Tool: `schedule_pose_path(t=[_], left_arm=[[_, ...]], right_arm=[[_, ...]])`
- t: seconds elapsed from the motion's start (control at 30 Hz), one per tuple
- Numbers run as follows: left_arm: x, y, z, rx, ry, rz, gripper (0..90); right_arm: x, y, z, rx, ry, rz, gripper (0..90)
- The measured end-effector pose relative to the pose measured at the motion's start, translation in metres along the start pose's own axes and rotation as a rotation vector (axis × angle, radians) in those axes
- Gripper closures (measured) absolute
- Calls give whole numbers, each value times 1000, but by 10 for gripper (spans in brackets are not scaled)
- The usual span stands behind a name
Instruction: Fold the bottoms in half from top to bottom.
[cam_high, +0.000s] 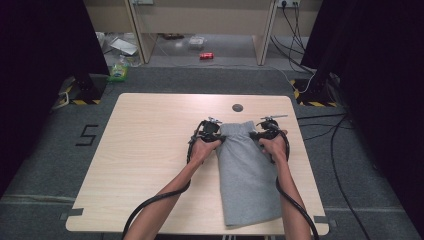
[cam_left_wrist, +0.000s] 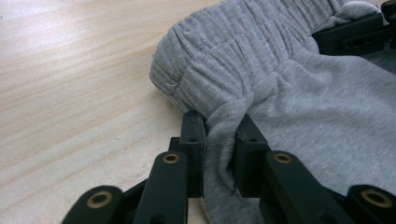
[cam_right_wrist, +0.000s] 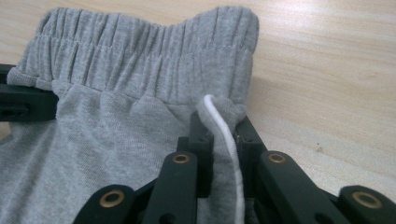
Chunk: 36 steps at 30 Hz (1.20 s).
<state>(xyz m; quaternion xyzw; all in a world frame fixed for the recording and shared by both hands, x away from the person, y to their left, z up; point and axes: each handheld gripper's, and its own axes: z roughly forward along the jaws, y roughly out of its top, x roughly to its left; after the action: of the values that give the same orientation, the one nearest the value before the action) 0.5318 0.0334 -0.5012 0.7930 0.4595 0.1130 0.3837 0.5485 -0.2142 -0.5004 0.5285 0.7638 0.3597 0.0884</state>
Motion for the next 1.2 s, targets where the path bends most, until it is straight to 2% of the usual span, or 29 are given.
schedule_pose_path(t=[0.4,0.6,0.73,0.97,1.2], left_arm=[[-3,18,-17,-49,-8,20,797],[-5,33,-32,-88,-9,49,798],[-12,38,-45,-114,-17,92,797],[-24,34,-66,-158,-50,142,794],[-34,21,-81,-155,-86,161,794]], right_arm=[[3,8,-23,-85,37,-6,839],[8,18,-42,-133,52,-24,839],[9,20,-55,-157,66,-40,839],[11,9,-78,-208,119,-79,838],[21,-10,-98,-230,146,-126,838]])
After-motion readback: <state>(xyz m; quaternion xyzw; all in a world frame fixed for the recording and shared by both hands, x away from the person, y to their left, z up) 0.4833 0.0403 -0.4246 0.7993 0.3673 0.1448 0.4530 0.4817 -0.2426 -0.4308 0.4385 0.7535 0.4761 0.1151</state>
